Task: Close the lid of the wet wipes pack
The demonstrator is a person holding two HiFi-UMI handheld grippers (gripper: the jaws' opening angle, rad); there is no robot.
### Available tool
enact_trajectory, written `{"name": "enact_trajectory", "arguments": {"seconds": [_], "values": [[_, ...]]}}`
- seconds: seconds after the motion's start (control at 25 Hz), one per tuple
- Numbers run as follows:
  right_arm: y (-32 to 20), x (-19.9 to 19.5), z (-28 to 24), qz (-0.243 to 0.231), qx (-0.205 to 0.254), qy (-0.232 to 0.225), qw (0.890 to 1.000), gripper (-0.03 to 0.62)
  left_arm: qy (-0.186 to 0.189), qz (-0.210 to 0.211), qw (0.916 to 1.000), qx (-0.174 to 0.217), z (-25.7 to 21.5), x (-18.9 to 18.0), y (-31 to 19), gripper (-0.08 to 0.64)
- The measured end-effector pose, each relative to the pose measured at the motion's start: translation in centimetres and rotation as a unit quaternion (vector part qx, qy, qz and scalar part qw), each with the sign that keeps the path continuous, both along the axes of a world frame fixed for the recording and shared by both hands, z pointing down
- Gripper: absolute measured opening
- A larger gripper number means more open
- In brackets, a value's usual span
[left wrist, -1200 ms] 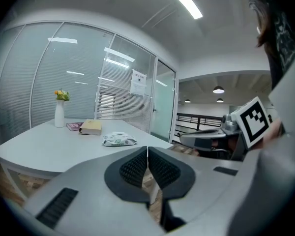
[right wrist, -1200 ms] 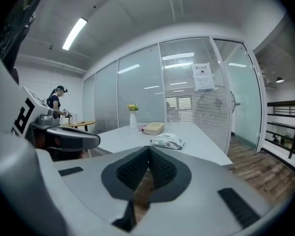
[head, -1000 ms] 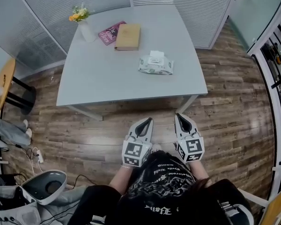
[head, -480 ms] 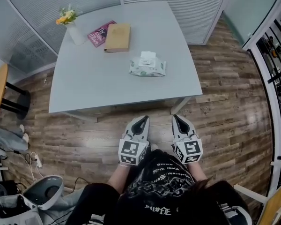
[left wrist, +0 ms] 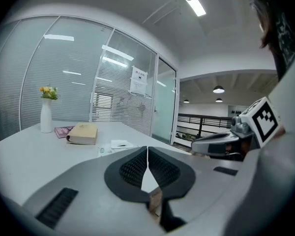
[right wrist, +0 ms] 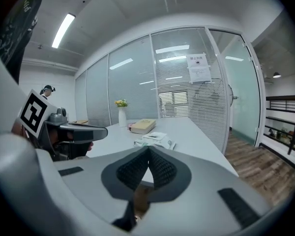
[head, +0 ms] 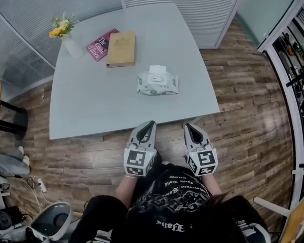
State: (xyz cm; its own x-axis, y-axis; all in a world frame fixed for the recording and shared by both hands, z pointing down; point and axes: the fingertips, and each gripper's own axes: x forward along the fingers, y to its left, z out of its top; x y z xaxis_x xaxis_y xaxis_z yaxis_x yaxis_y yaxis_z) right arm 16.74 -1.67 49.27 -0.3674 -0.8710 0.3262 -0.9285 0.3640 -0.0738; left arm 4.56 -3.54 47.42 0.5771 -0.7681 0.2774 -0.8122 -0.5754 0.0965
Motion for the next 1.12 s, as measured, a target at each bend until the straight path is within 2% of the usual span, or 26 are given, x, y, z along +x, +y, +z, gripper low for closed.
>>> {"name": "enact_trajectory", "arguments": {"seconds": [0.24, 0.68, 0.84, 0.96, 1.04, 1.12], "values": [[-4.6, -0.5, -0.1, 0.023, -0.004, -0.004, 1.0, -0.002, 0.012, 0.015, 0.9998, 0.003, -0.4, -0.4, -5.6, 0.01], [-11.7, -2.6, -0.2, 0.06, -0.008, 0.006, 0.998, -0.001, 0.005, 0.061, 0.9981, -0.004, 0.5, -2.3, -12.9, 0.011], [-14.1, -2.7, -0.3, 0.079, -0.013, -0.013, 0.997, 0.0, 0.002, 0.076, 0.9971, -0.003, 0.1, -2.5, -15.3, 0.01], [-16.3, -3.0, -0.9, 0.072, -0.015, -0.022, 0.997, 0.0, 0.003, 0.079, 0.9968, -0.01, 0.2, -2.7, -16.9, 0.01], [-17.6, -3.5, -1.0, 0.054, -0.025, -0.012, 0.998, 0.0, -0.004, 0.08, 0.9967, -0.015, 0.4, -3.1, -17.5, 0.01], [-19.3, -3.9, -0.8, 0.03, -0.043, 0.012, 0.999, 0.042, -0.009, 0.079, 0.9967, -0.016, 0.5, -3.4, -18.1, 0.01]]}}
